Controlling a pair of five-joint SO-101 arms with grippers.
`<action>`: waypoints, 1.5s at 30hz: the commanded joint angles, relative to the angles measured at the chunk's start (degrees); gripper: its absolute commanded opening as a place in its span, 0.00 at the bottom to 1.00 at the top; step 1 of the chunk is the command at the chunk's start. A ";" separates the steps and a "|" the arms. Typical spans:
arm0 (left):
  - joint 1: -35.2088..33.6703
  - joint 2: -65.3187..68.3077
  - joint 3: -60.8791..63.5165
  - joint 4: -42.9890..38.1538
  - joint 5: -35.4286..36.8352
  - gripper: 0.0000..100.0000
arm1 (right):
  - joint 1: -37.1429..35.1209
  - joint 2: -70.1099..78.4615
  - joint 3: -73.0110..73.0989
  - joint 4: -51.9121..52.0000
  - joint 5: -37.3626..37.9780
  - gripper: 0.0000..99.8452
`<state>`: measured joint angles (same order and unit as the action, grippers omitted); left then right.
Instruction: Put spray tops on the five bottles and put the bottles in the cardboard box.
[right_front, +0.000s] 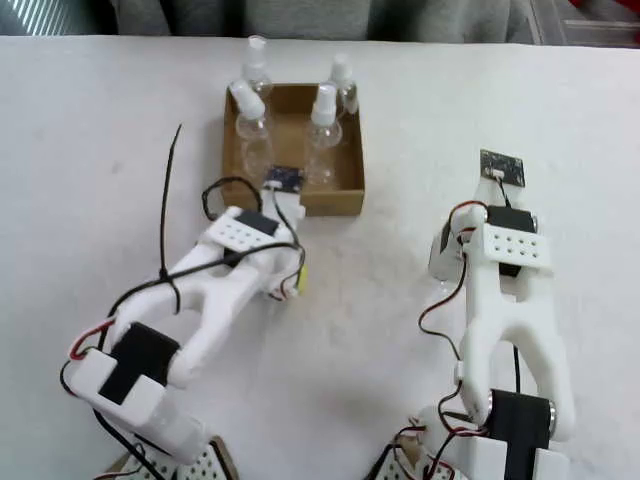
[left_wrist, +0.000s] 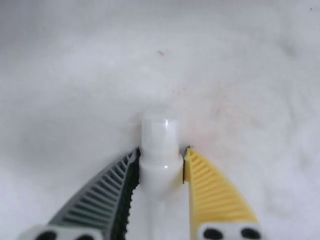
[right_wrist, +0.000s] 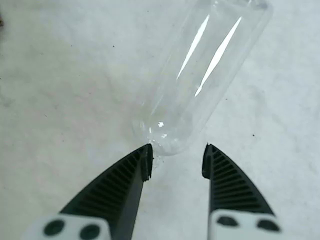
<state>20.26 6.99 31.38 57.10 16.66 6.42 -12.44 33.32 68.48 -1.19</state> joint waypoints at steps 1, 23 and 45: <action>1.63 -0.22 -1.76 -0.35 -2.81 0.06 | -0.57 -1.63 -0.35 -0.66 0.70 0.14; -12.26 -0.66 -2.99 -7.65 -6.86 0.06 | 6.37 -1.98 -14.42 2.33 23.38 0.14; -14.90 -0.66 -3.60 -7.65 -7.12 0.06 | 6.20 -1.63 -15.65 13.49 121.76 0.15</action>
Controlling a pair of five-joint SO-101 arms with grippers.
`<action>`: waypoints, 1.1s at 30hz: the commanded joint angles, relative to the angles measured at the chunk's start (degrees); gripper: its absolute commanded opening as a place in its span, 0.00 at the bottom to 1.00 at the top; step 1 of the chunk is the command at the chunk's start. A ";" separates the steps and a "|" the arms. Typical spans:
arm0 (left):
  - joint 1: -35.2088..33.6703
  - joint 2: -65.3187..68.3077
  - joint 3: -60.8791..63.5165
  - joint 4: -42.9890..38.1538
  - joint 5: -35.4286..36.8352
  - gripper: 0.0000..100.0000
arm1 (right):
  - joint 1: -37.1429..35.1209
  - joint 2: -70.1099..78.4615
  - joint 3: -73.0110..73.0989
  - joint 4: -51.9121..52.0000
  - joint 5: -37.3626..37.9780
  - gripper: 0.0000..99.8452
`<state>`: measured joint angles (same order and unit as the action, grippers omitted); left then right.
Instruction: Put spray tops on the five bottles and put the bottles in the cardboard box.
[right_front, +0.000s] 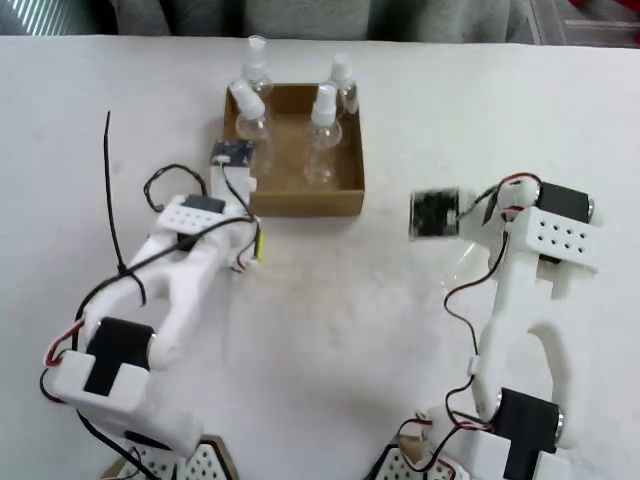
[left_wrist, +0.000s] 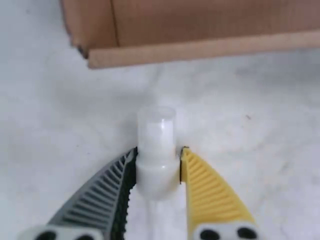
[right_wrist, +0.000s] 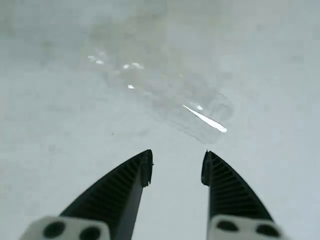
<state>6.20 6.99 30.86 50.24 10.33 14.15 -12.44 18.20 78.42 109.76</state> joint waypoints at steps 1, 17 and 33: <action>-0.84 -0.66 -3.16 -0.79 -0.79 0.06 | -2.24 -1.54 -0.26 3.56 11.34 0.15; -0.75 -0.66 -2.90 -2.37 -0.79 0.06 | -4.35 12.70 0.53 -6.11 11.69 0.26; -0.75 -0.57 -2.90 -2.46 -0.79 0.06 | -5.14 23.52 -1.41 -14.11 -3.16 0.05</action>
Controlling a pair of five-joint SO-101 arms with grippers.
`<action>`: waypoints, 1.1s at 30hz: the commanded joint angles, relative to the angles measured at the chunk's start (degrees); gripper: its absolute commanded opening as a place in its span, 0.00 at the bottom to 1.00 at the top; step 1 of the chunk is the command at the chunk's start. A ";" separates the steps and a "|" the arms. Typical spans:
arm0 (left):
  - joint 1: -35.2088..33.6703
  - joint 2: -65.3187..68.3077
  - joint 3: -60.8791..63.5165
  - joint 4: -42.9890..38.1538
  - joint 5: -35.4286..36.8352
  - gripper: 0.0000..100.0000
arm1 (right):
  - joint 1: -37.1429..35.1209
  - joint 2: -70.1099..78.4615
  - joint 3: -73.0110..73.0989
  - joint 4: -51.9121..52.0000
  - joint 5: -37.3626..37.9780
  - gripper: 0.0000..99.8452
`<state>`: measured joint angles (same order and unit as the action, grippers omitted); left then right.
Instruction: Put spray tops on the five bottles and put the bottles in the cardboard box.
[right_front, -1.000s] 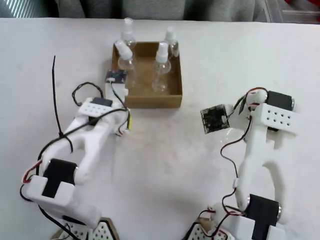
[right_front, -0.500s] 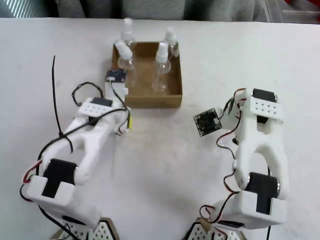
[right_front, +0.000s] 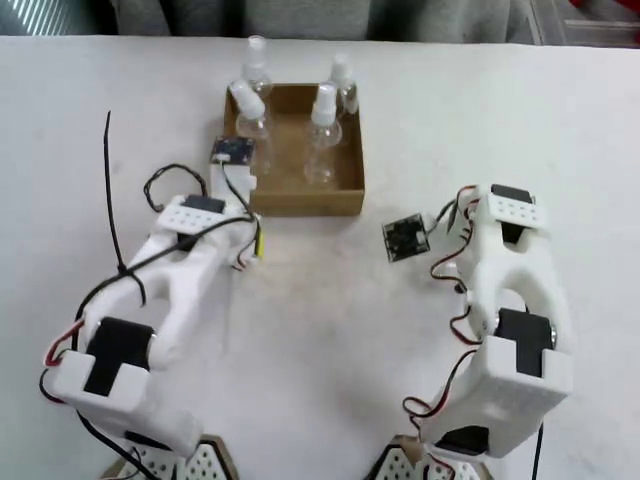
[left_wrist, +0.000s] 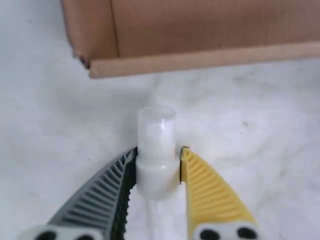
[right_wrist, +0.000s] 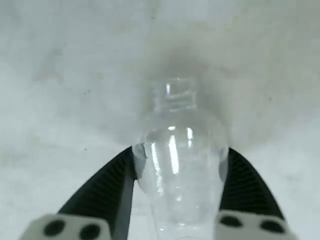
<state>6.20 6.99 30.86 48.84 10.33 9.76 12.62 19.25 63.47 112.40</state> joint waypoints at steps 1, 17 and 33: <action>-0.66 -0.57 -2.90 -1.05 -0.79 0.06 | -0.92 -2.07 -3.16 1.63 -9.49 0.05; -0.75 -0.57 -2.90 -1.05 -0.79 0.06 | -6.64 -5.14 -12.66 19.65 -97.23 0.06; -0.75 -0.57 -2.90 -0.62 -0.79 0.06 | -7.69 -5.05 -4.57 7.52 -109.10 0.20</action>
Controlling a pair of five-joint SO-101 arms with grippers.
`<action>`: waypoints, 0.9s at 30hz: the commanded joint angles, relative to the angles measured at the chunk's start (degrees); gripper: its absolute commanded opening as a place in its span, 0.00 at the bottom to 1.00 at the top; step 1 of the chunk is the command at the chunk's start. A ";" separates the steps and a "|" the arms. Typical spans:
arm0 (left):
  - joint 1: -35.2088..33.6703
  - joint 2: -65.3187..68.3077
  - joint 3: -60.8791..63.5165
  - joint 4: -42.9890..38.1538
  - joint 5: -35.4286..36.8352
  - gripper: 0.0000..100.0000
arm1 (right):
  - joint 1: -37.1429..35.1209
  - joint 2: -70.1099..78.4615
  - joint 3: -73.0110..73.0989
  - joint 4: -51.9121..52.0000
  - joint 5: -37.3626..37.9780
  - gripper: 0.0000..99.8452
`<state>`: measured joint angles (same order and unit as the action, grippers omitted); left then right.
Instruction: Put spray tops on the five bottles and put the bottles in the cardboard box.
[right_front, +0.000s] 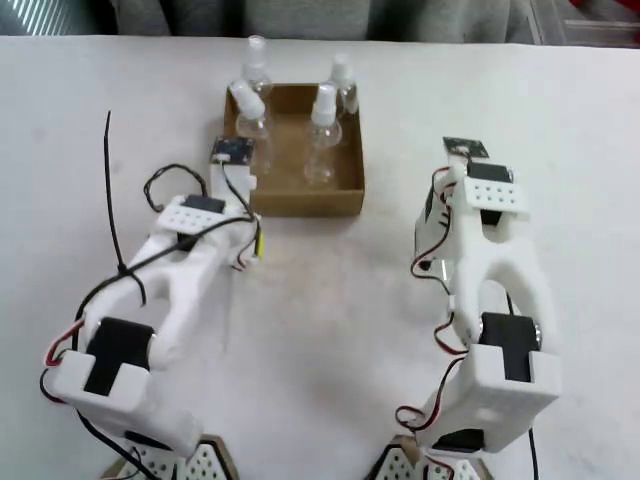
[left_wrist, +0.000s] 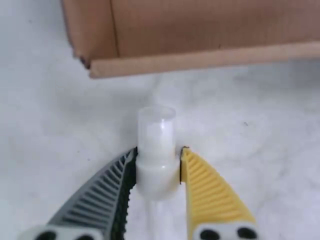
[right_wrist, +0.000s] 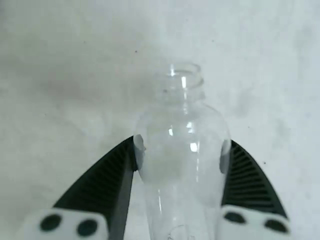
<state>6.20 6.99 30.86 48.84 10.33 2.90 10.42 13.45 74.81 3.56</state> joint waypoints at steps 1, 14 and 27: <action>-0.75 -0.57 -2.90 -0.62 -0.79 0.06 | -1.01 -2.86 2.37 -5.32 0.00 0.20; -0.75 -0.57 -2.90 -0.62 -0.79 0.06 | -2.68 -2.95 4.57 -7.34 0.18 0.31; -0.84 -0.57 -2.90 -0.62 -0.79 0.06 | -3.82 -2.95 -7.91 5.93 8.53 0.31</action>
<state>6.20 6.99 30.86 48.84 10.33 -0.35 10.42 9.32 79.03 8.92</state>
